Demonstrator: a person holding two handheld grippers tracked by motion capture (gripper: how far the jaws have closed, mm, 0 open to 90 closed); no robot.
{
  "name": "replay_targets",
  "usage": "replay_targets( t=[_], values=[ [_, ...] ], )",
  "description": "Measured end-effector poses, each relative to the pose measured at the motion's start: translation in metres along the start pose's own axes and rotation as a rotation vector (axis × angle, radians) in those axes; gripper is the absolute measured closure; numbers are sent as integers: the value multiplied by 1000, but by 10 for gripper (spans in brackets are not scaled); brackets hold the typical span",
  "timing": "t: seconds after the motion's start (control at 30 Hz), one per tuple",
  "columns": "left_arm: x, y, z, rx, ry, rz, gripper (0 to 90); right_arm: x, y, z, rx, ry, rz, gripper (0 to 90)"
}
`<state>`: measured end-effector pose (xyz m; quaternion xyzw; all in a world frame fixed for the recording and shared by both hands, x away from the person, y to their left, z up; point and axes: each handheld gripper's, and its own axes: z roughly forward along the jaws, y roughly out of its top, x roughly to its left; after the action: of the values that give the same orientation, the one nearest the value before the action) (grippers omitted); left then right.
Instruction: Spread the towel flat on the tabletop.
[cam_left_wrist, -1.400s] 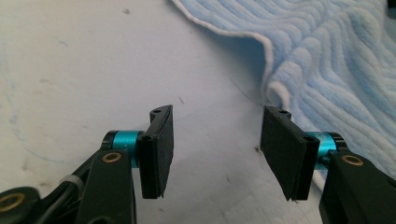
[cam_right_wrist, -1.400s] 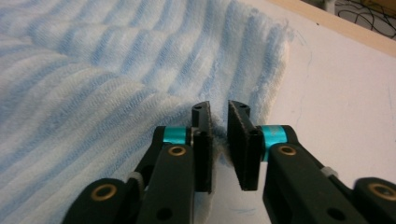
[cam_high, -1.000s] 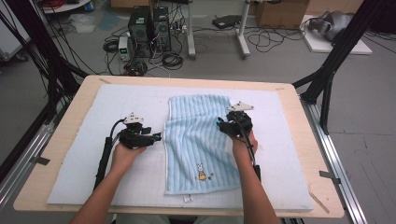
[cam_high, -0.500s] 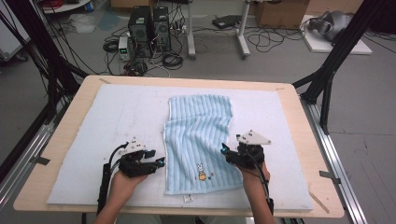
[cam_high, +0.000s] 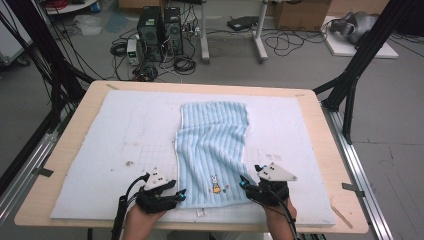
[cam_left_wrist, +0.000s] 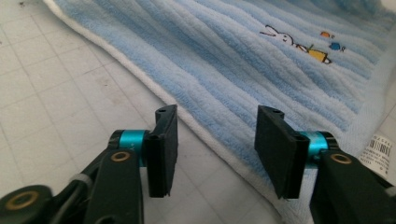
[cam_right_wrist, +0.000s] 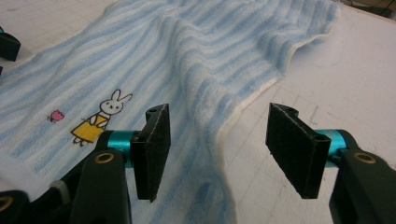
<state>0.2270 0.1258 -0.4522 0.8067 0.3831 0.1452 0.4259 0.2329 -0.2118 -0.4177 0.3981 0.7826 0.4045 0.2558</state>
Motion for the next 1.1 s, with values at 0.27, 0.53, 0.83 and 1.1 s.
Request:
replay_targets(
  t=[0.27, 0.53, 0.83, 1.1],
  values=[
    [4, -3, -7, 12, -44, 8, 871, 0, -8, 3, 14, 22, 19, 431],
    [23, -17, -28, 3, -32, -34, 872, 12, -15, 3, 47, 49, -14, 488],
    [31, -29, -44, -7, -34, -47, 871, 25, -14, 7, 76, 86, -68, 624],
    [29, -33, -45, -16, -53, -55, 871, 32, -19, 17, 166, 171, -86, 797]
  ],
)
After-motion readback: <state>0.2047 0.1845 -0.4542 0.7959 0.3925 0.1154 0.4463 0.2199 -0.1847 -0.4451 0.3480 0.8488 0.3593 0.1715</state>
